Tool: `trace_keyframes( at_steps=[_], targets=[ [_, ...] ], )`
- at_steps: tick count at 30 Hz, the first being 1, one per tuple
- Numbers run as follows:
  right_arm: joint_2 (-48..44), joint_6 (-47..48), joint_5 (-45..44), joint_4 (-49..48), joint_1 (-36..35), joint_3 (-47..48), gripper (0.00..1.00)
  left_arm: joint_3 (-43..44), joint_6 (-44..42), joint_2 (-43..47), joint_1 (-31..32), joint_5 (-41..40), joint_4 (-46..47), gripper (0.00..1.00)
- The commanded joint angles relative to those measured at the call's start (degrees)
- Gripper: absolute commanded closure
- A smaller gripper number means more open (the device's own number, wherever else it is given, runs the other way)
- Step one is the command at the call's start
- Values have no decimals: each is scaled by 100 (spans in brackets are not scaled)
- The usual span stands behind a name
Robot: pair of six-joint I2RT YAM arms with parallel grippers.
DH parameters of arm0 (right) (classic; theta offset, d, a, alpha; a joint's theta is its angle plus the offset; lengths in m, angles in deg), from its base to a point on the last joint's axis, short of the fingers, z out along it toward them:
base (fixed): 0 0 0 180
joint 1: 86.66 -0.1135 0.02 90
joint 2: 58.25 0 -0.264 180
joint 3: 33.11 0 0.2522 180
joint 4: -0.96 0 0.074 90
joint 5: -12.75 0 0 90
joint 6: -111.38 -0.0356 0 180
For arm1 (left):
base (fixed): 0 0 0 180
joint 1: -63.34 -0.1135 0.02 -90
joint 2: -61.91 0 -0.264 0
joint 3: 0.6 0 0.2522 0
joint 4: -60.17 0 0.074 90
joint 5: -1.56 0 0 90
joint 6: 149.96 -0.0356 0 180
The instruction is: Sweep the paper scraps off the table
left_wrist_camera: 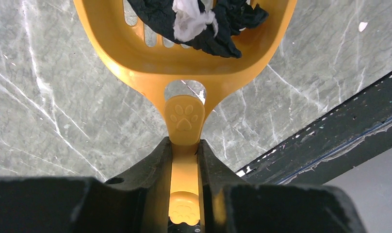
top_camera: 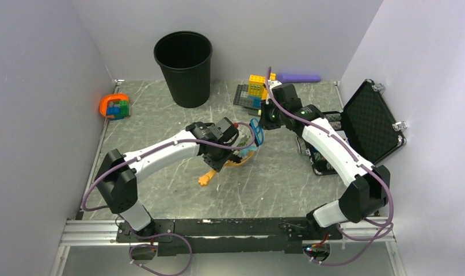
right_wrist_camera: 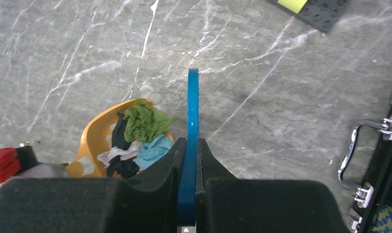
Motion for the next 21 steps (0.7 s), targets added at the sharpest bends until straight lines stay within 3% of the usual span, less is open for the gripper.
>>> trace_keyframes(
  at_steps=[1,12,21],
  targets=[
    [-328,-8,-538,67,41,183,100,-39,108,355,29,3,157,100],
    [-775,-1034,-2219,217,83,-316,100,27,171,611,-256,-134,272,100],
    [-938,-1681,-1632,353,82,-874,100,1178,-147,345,-1437,90,103,100]
  ],
)
